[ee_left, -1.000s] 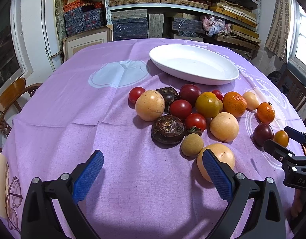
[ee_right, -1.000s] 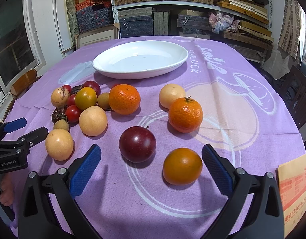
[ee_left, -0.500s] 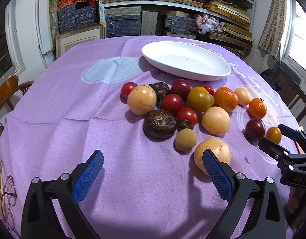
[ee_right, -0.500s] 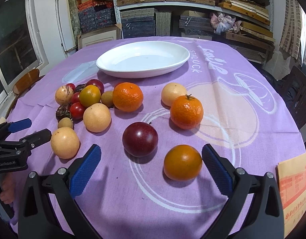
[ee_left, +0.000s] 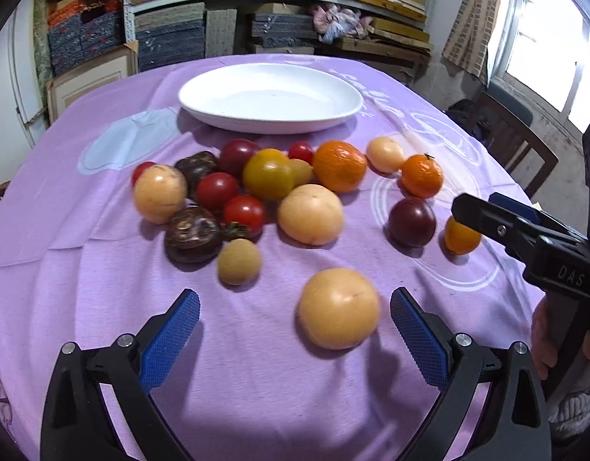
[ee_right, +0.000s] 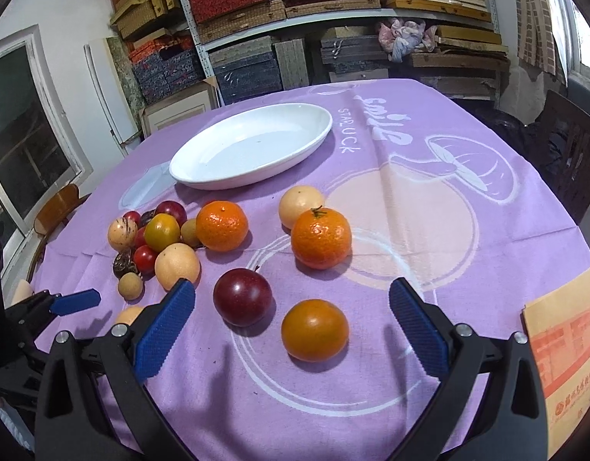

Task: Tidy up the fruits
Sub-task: 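Grasp a pale yellow fruit with the left gripper while the right gripper grasps a small orange fruit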

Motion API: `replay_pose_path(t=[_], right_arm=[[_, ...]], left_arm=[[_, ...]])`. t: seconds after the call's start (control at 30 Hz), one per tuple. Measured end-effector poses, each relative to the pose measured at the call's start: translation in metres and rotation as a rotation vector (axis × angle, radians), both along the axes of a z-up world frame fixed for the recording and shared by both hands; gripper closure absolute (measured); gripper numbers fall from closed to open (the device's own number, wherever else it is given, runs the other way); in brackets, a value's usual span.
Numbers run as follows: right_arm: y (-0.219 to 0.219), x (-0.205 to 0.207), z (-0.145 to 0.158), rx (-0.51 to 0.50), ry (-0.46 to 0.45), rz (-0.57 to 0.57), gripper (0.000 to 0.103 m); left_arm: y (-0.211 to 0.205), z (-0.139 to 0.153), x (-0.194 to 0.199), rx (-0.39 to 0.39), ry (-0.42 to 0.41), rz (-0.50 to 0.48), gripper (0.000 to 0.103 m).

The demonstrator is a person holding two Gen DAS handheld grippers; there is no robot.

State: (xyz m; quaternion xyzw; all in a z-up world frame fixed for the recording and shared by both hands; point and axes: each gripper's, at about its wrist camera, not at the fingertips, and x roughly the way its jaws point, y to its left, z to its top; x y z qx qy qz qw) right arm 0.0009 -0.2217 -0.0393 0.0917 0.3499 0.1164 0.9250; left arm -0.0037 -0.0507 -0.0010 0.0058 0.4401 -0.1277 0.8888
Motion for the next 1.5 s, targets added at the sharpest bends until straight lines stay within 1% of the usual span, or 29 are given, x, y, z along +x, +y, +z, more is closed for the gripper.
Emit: replay_pose_path(t=[0.07,0.13,0.2,0.27,0.33,0.4,0.43,0.47,0.53,0.67,0.73,0.8,0.87,0.93,1.0,1.1,1.23,1.27,1.3,1.33,1.37,1.4,1.43,1.5], right_arm=[[-0.006,0.002,-0.001,0.016,0.007,-0.011,0.004],[-0.009,0.002,-0.001,0.029,0.012,-0.018,0.004],[-0.012,0.001,-0.001,0.043,0.009,-0.022,0.004],[-0.014,0.001,0.0,0.054,0.008,-0.023,0.004],[-0.015,0.001,0.0,0.058,0.009,-0.022,0.004],[-0.016,0.0,0.0,0.062,0.008,-0.024,0.004],[-0.016,0.0,0.0,0.067,0.009,-0.025,0.004],[-0.017,0.0,0.0,0.071,0.009,-0.027,0.004],[-0.019,0.0,0.0,0.083,0.012,-0.029,0.004],[-0.021,0.0,0.0,0.09,0.012,-0.025,0.004],[-0.02,0.0,-0.001,0.086,0.015,-0.023,0.004],[-0.018,0.0,-0.001,0.072,0.022,-0.012,0.004],[-0.013,0.0,-0.001,0.047,0.025,-0.004,0.004],[-0.007,-0.001,-0.003,0.003,0.031,0.008,0.004],[0.001,-0.001,-0.008,-0.057,0.046,0.021,0.004],[0.008,-0.003,-0.012,-0.123,0.054,0.038,0.004],[0.011,-0.006,-0.013,-0.17,0.048,0.06,0.004],[0.011,-0.007,-0.014,-0.178,0.052,0.068,0.005],[0.011,-0.007,-0.017,-0.184,0.06,0.078,0.012],[0.011,-0.005,-0.019,-0.185,0.073,0.087,0.021],[0.009,-0.002,-0.023,-0.178,0.099,0.099,0.038],[0.005,0.001,-0.026,-0.162,0.123,0.102,0.045],[0.001,0.002,-0.027,-0.138,0.123,0.099,0.048],[-0.005,0.005,-0.026,-0.117,0.13,0.086,0.048]], left_arm=[[-0.007,-0.003,0.002,-0.014,0.025,-0.024,0.003],[-0.012,-0.008,0.001,-0.011,0.042,-0.043,0.003],[-0.012,-0.01,-0.001,-0.024,0.035,-0.046,0.003],[-0.008,-0.008,-0.002,-0.055,0.018,-0.033,0.01],[-0.008,-0.007,0.001,-0.077,0.024,-0.036,0.014],[-0.011,-0.009,0.004,-0.077,0.039,-0.038,0.022],[-0.013,-0.01,0.004,-0.067,0.046,-0.04,0.033],[-0.017,-0.013,0.006,-0.054,0.058,-0.047,0.047],[-0.023,-0.013,0.006,-0.015,0.036,-0.046,0.052],[-0.026,-0.015,0.007,0.005,0.034,-0.049,0.053],[-0.029,-0.017,0.005,0.034,0.021,-0.061,0.053],[-0.032,-0.019,0.003,0.084,0.002,-0.062,0.053],[-0.03,-0.021,0.002,0.097,-0.011,-0.051,0.052],[-0.024,-0.02,0.003,0.063,-0.01,-0.041,0.052],[-0.018,-0.02,0.005,0.026,-0.006,-0.027,0.057],[-0.011,-0.019,0.006,-0.01,-0.009,-0.019,0.057],[-0.007,-0.018,0.002,-0.039,-0.004,-0.024,0.057],[-0.006,-0.017,0.001,-0.047,0.0,-0.024,0.057],[-0.004,-0.017,0.0,-0.051,0.002,-0.02,0.057],[-0.002,-0.017,-0.001,-0.051,0.002,-0.014,0.057],[0.001,-0.016,-0.002,-0.045,-0.001,-0.003,0.057],[0.004,-0.017,-0.002,-0.043,-0.004,0.007,0.057],[0.007,-0.017,-0.002,-0.046,-0.005,0.019,0.057],[0.011,-0.015,0.0,-0.057,-0.004,0.032,0.057]])
